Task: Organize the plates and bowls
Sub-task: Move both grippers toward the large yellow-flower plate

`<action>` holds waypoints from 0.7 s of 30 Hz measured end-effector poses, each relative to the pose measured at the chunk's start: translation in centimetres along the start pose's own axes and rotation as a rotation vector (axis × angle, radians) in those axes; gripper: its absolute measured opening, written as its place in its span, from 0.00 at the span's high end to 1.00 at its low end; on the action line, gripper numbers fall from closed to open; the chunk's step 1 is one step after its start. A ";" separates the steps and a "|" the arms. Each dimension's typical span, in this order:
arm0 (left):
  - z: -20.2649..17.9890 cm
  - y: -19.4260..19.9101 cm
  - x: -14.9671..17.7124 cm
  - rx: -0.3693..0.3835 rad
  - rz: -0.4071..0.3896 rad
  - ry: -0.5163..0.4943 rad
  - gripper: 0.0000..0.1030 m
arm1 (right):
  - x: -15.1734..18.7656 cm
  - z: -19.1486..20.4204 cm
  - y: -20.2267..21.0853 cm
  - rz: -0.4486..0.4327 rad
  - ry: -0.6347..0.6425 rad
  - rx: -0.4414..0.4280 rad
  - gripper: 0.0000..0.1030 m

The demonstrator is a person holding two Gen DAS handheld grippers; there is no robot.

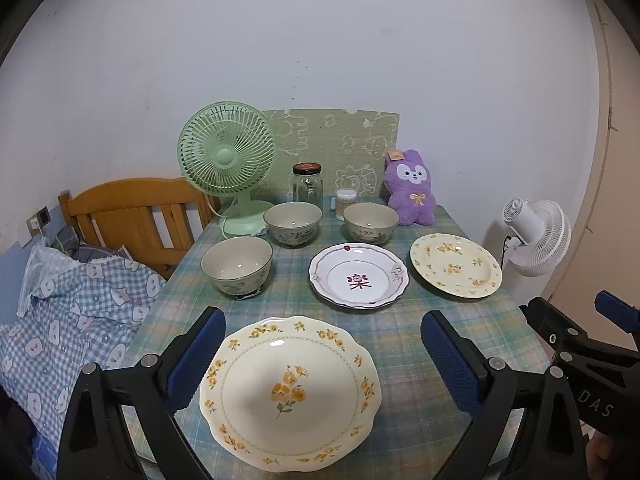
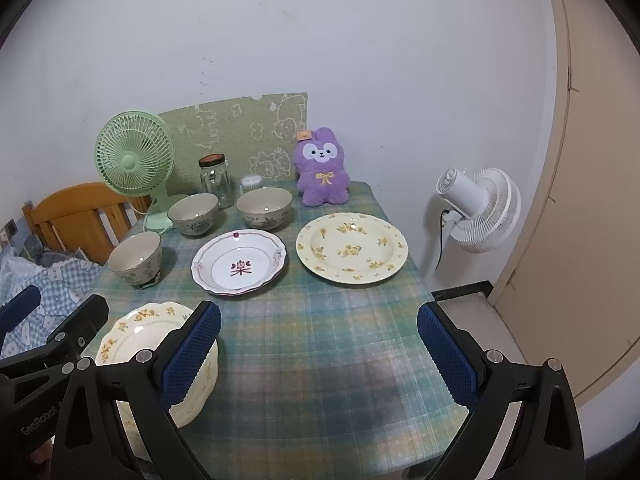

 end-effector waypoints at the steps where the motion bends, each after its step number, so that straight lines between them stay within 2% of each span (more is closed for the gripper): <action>1: 0.0 0.0 0.0 0.000 -0.001 -0.001 0.04 | 0.0 0.0 0.0 0.000 -0.003 -0.002 0.03; 21: 0.3 0.0 0.2 -0.033 0.004 0.007 0.04 | 0.0 0.4 0.1 0.003 -0.003 -0.052 0.03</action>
Point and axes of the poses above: each gripper's, at about its wrist camera, not at the fingertips, and y roughly against the way its jaws point, z to its left, x to its underside, the point moved 7 cm from there along -y, roughly the way its jaws point, and after that the axes turned 14 degrees about -y, right-handed, at the moved point
